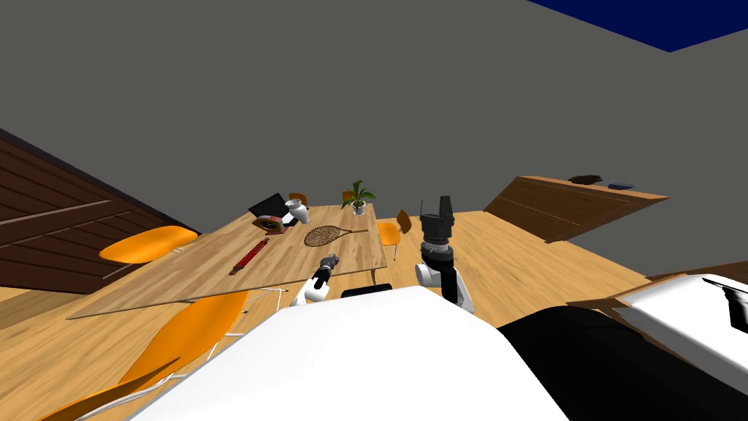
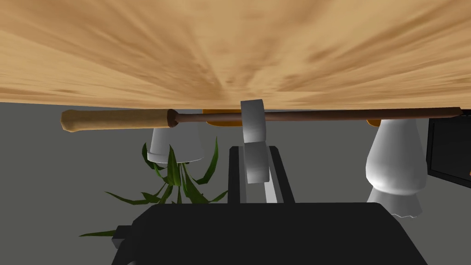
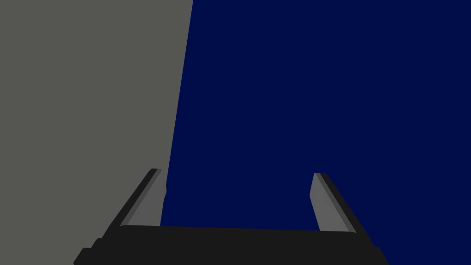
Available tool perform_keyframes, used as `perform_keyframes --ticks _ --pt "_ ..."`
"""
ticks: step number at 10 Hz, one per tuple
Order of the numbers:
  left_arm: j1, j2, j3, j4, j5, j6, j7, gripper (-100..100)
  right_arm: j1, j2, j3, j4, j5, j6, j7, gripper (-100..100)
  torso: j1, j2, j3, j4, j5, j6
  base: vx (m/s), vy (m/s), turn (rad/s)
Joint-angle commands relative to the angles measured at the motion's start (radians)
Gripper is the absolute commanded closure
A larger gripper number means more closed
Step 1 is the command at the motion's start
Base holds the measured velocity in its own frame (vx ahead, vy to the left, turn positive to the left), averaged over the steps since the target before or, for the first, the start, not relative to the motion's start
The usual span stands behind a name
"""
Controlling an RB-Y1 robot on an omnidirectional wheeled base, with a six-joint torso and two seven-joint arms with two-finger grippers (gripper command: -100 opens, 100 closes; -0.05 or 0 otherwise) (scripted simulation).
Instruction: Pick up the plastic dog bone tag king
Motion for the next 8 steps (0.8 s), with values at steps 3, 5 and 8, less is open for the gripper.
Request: perform_keyframes --ticks 3,5,8 --pt "-0.02 0.063 -0.007 0.022 -0.045 -0.007 0.103 100 0.0 0.0 0.0 0.0 0.0 0.0 0.0 0 0.0 0.0 0.0 0.0 0.0 0.0 -0.029 -0.046 -0.035" --pt "-0.028 0.093 -0.012 0.03 -0.065 -0.008 0.155 100 0.0 0.0 0.0 0.0 0.0 0.0 0.0 0 0.0 0.0 0.0 0.0 0.0 0.001 -0.032 -0.047 -0.035" --pt "-0.037 0.122 -0.017 0.038 -0.085 -0.01 0.231 100 0.0 0.0 0.0 0.0 0.0 0.0 0.0 0 -0.001 0.0 0.0 0.0 -0.001 0.001 -0.031 -0.05 -0.025"
